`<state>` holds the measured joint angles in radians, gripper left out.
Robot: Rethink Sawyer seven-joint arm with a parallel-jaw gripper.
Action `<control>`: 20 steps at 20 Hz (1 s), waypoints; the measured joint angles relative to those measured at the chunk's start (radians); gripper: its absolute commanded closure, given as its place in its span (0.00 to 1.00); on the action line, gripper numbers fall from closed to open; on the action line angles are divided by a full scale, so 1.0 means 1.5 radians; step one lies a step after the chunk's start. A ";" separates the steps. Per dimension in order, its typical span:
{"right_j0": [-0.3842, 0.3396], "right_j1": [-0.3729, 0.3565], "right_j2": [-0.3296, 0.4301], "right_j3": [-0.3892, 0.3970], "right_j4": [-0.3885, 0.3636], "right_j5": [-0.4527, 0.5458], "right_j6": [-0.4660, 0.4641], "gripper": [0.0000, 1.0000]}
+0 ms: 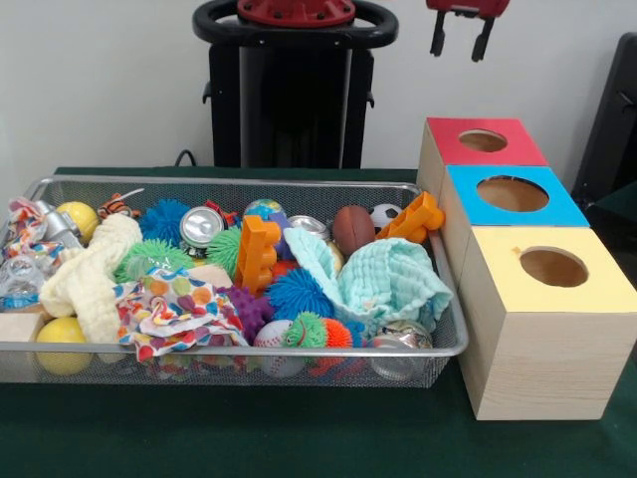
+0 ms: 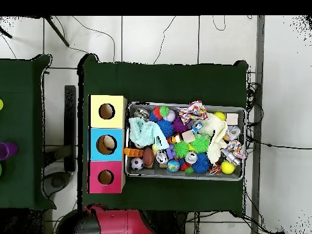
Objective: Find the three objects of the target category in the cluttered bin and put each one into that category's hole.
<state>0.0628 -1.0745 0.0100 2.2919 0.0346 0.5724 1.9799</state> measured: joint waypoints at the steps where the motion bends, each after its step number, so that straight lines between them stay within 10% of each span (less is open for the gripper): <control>1: -0.001 -0.001 0.000 0.000 -0.003 -0.005 0.000 0.00; 20: 0.019 0.035 -0.030 -0.015 -0.127 -0.308 0.000 0.00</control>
<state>0.0910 -1.0214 -0.0355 2.2691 -0.1562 0.1110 1.9799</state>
